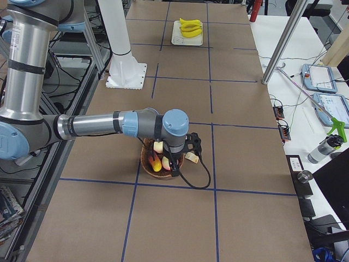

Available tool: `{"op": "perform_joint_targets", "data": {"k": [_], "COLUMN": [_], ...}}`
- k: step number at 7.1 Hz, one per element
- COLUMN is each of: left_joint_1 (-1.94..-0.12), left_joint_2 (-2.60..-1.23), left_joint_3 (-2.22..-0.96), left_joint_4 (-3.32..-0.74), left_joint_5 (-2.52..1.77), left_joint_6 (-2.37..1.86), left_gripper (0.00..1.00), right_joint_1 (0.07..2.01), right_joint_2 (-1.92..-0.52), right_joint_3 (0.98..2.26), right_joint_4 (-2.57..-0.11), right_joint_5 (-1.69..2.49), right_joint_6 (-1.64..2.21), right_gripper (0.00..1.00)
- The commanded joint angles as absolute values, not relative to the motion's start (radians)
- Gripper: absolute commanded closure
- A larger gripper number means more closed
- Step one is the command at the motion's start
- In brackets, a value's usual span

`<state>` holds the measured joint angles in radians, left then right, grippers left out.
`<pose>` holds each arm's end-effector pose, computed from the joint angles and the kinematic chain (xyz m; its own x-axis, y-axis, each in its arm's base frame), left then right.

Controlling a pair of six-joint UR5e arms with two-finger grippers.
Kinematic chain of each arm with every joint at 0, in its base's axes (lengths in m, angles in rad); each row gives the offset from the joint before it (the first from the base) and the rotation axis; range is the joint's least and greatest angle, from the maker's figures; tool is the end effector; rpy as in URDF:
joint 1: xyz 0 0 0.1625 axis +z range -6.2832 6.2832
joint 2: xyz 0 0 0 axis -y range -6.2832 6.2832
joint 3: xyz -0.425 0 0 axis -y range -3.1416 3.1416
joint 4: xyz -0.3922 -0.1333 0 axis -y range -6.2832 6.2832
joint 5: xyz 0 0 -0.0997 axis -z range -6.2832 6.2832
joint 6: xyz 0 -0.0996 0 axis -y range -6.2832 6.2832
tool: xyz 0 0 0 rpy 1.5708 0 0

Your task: Transfer all bananas from basket to plate

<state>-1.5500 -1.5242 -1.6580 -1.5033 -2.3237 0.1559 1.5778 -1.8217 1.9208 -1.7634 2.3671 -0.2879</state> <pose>-0.0554 -0.4710 0.6464 0.7179 0.1520 -0.6794 -0.1339 0.9878 0.0796 0.0648 -0.3771 0.6140 0.6721 -0.2140 0.7089 0.1917 0.9750 0.1125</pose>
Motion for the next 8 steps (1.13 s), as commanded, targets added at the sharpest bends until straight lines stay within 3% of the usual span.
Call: {"op": "perform_joint_targets", "data": {"k": [1,8], "left_joint_1": [-1.559,-1.568], "left_joint_2": [-1.506,-1.462], "left_joint_3": [-1.66,-1.721], "left_joint_4": [-1.506,-1.52], "left_joint_5": [-2.326,-2.31], "left_joint_6": [0.16,0.167], "left_gripper": [0.0,0.0], "right_joint_1": [1.624,1.634], "right_joint_2": [-1.841,-1.838], "right_joint_3": [1.838,1.833], "right_joint_4": [-1.761,-1.734], "right_joint_5": [2.355,2.287], "right_joint_6": [-0.301,-0.216], "right_gripper": [0.0,0.0]}}
